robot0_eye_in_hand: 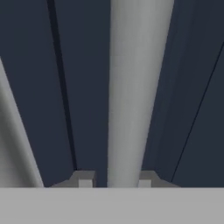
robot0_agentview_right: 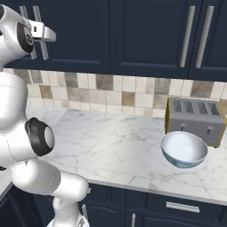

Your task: Open the cabinet and setup a tea strainer by placing it in the bowl upright.

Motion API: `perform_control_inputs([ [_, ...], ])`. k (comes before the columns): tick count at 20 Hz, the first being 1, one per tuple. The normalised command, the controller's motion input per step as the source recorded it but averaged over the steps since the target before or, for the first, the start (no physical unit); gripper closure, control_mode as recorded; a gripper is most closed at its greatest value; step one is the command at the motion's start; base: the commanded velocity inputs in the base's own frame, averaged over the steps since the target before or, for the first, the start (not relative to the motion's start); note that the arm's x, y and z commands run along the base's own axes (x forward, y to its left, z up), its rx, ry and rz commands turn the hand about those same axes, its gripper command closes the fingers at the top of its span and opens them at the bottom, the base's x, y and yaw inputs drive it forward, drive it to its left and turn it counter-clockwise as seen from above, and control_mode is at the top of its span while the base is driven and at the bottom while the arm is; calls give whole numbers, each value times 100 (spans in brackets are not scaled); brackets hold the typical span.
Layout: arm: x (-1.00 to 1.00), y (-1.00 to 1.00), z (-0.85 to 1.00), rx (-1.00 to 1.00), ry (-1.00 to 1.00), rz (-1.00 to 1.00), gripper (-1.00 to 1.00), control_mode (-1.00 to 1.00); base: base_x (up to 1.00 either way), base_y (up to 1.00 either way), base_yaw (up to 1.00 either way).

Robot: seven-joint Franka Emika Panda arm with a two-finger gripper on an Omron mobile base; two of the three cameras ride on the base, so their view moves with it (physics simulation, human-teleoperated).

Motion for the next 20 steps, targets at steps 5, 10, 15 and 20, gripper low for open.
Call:
perform_control_inputs([
  [5, 0, 0, 0, 0, 0, 0, 100, -100, 0, 0, 0],
  [10, -54, -12, 0, 0, -4, 0, 100, -100, 0, 0, 0],
  [15, -97, -20, 0, 3, -7, 0, 100, -100, 0, 0, 0],
  [20, -100, -42, 1, 13, -5, 0, 100, -100, 0, 0, 0],
])
